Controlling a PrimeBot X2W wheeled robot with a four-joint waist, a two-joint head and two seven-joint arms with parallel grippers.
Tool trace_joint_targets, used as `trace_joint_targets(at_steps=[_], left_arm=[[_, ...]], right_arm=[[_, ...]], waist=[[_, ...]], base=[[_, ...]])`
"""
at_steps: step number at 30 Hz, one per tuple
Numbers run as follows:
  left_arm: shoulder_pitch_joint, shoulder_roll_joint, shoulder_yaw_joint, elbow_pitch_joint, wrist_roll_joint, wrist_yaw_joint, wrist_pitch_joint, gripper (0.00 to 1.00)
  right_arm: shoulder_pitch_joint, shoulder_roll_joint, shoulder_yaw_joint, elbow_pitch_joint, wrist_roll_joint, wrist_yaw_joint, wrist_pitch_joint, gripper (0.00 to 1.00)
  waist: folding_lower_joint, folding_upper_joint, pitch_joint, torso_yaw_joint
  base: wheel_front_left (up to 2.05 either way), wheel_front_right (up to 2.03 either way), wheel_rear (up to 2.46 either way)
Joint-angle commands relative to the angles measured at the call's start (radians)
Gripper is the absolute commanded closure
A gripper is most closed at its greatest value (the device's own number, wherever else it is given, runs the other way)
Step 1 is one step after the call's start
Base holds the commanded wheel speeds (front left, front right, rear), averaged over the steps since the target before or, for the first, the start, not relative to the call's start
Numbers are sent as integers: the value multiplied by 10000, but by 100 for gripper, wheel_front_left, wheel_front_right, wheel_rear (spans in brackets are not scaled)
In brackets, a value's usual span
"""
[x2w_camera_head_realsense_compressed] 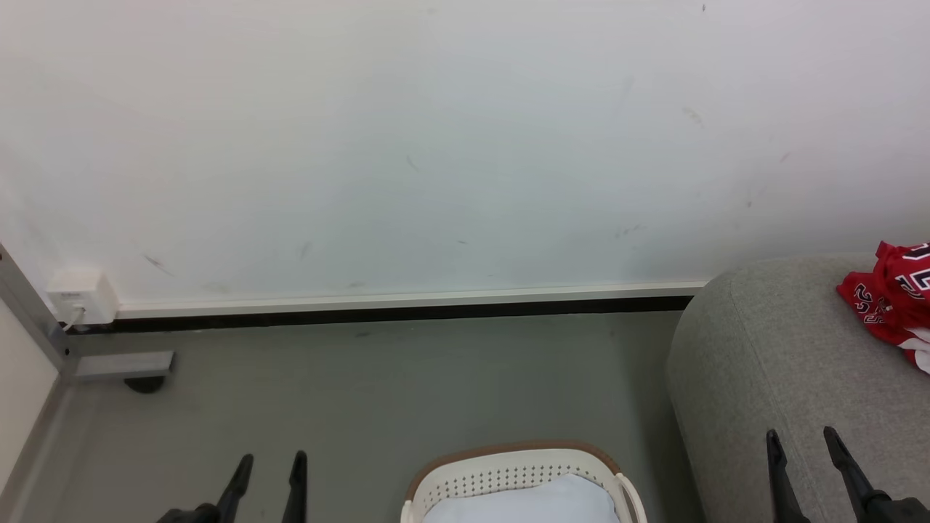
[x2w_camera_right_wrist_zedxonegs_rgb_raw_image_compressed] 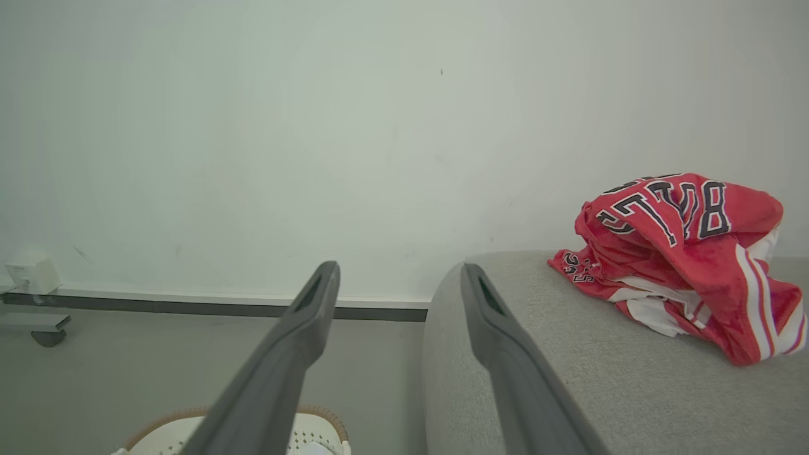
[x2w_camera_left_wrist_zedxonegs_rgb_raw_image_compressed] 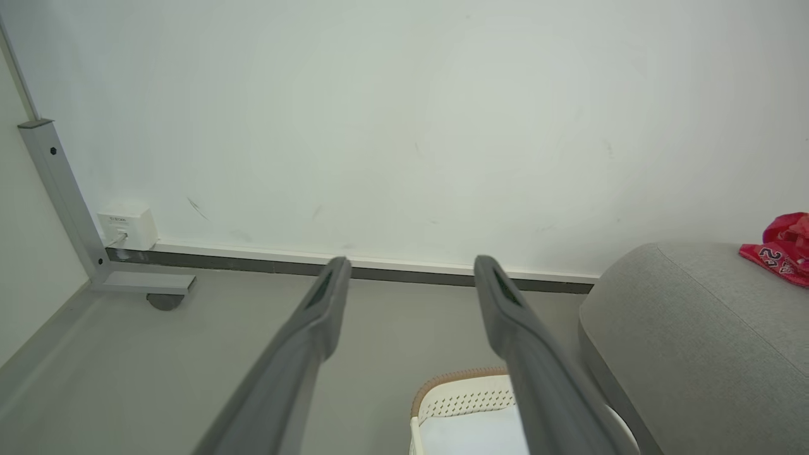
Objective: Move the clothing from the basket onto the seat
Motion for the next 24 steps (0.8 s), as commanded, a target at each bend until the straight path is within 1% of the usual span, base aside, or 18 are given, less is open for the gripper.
trace_joint_targets(at_steps=[1, 11, 12, 17, 24], left_arm=[[132, -49, 91, 47, 222, -103, -4, 0], [99, -459, 389, 236, 677, -559, -4, 0], [16, -452, 359, 238, 570, -550, 5, 100], [192, -537, 305, 665, 447, -555, 67, 100], [-9, -579, 555, 636, -854, -605, 460, 100]], right_arm=[[145, 11, 29, 53, -12, -23, -3, 0], [134, 24, 37, 273, 316, -23, -3, 0], [56, 29, 54, 276, 207, 0, 1, 100], [188, 128, 38, 690, 304, 0, 55, 100], [5, 115, -65, 639, 1722, -1, 468, 100]], waist=[[2, 0, -1, -6], [2, 0, -1, 1], [2, 0, -2, -7], [3, 0, 3, -11], [2, 0, 50, -9]], base=[[0, 0, 0], [0, 0, 0], [0, 0, 0], [0, 0, 0], [0, 0, 0]])
